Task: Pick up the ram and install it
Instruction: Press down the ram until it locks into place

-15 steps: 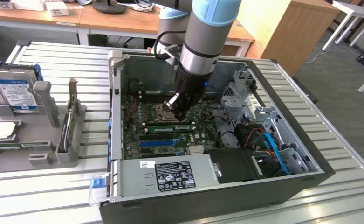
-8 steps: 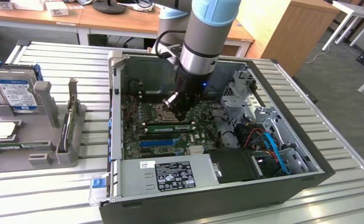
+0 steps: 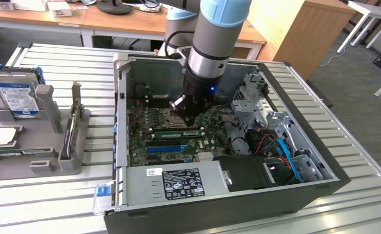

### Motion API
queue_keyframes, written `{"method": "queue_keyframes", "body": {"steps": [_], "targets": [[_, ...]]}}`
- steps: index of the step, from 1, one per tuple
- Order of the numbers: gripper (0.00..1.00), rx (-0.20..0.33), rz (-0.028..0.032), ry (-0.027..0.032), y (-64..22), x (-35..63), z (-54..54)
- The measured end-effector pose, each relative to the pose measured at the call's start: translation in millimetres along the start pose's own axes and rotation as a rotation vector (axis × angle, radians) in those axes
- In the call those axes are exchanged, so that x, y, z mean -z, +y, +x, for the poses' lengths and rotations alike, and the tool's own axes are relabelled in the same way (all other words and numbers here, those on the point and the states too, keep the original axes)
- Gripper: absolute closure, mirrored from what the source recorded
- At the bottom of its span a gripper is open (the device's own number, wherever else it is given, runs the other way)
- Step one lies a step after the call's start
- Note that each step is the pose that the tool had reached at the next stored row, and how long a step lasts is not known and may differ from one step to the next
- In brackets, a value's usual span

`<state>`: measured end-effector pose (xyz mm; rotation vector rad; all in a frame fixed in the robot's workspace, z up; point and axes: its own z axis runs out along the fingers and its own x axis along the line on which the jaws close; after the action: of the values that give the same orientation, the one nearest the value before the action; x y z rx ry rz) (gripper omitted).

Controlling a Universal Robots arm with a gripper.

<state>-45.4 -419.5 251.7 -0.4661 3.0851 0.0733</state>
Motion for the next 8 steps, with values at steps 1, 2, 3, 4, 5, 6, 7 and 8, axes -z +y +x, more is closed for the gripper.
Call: {"method": "queue_keyframes", "body": {"steps": [1, 2, 3, 4, 5, 6, 7, 8], "targets": [[0.89, -0.016, 0.0004, -0.0007, 0.0, 0.0, 0.0], [0.89, -0.032, 0.0009, -0.0014, 0.0, 0.0, 0.0], [0.89, -0.048, 0.0013, -0.0021, 0.0, 0.0, 0.0], [0.89, -0.065, 0.0018, -0.0028, 0.0, 0.0, 0.0], [0.89, -0.082, 0.0023, -0.0035, 0.0, 0.0, 0.0], [0.89, -0.098, 0.0028, -0.0042, 0.0, 0.0, 0.0], [0.89, -0.114, 0.0032, -0.0049, 0.0, 0.0, 0.0], [0.89, -0.13, 0.0035, -0.0056, 0.0, 0.0, 0.0]]}}
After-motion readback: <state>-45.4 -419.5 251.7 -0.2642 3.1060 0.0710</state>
